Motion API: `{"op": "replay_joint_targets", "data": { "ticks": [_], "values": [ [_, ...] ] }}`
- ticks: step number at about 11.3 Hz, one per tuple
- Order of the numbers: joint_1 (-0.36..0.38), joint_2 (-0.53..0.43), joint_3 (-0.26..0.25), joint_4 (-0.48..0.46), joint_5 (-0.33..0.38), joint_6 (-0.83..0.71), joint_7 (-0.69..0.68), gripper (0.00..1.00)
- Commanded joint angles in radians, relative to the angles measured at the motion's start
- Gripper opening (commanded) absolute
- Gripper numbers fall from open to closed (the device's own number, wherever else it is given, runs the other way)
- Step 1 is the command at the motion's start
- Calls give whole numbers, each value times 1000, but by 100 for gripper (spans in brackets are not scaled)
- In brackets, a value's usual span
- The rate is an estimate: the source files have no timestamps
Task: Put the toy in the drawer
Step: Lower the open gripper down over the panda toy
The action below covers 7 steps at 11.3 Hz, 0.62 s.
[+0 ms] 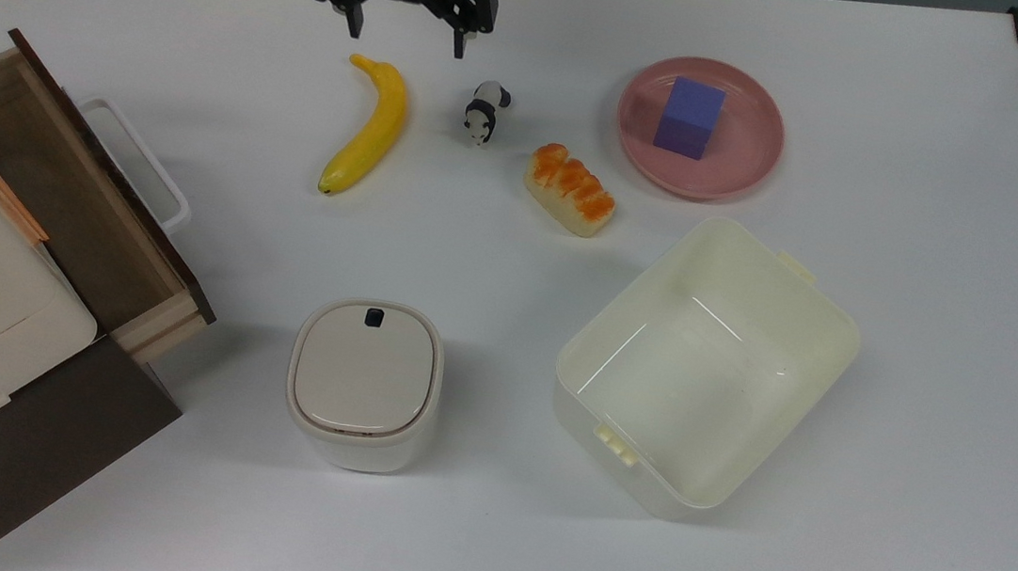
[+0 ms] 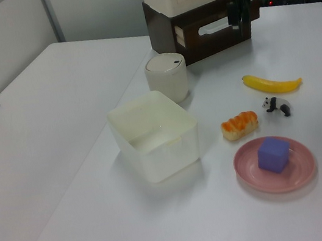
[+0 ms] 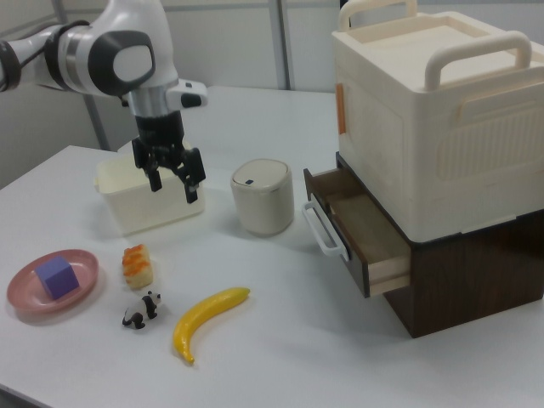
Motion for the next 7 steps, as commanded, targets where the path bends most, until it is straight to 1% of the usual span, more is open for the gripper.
{"op": "replay_joint_targets", "data": {
  "ticks": [1,4,5,7],
  "values": [
    [29,-15,-1,-93,23,-23,30,100],
    [40,-4,1,-184,31,-15,58,100],
    [57,8,1,-213,45,-12,59,100],
    [57,30,1,-251,54,-11,73,100]
  ]
}}
